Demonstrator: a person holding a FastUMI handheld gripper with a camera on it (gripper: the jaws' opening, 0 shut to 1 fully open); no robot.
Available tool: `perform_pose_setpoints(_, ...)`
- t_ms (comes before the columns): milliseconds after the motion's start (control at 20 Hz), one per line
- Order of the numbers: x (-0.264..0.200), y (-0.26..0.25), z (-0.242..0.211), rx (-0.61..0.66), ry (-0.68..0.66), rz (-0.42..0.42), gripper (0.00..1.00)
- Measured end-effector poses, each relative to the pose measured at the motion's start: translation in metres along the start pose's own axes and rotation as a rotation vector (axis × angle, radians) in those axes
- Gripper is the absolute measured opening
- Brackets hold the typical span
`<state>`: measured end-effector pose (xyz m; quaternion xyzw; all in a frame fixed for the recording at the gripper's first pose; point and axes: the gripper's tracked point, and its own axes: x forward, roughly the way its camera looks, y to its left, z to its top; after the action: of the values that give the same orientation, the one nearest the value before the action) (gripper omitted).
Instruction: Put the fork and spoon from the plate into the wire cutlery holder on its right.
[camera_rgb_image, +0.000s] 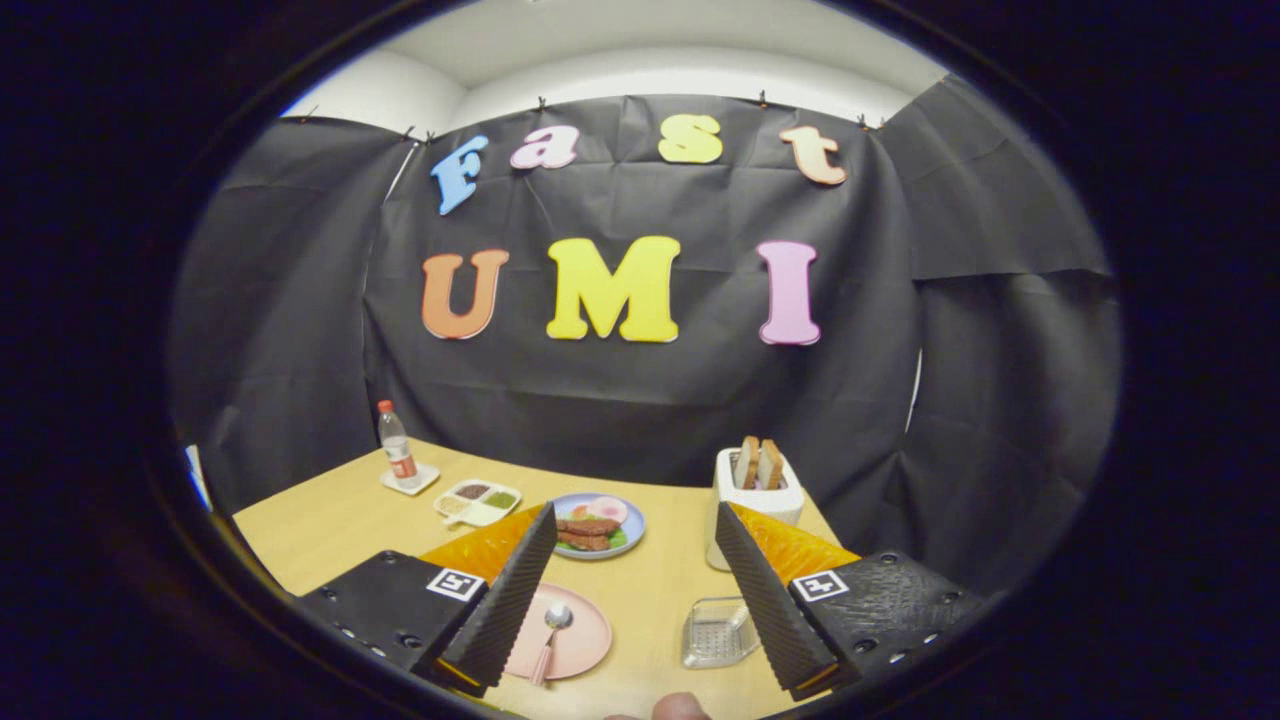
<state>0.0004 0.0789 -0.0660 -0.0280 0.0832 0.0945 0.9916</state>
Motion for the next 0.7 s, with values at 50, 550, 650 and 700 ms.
perform_pose_setpoints(50, 0.002, 0.005, -0.014, 0.007, 0.036, 0.006, 0.96)
perform_pose_setpoints(550, 0.022, 0.06, -0.161, -0.006, 0.425, 0.06, 0.95)
perform_pose_setpoints(650, 0.027, 0.071, -0.183, -0.01, 0.479, 0.061, 0.94)
perform_pose_setpoints(700, 0.03, 0.075, -0.195, -0.016, 0.511, 0.06, 0.93)
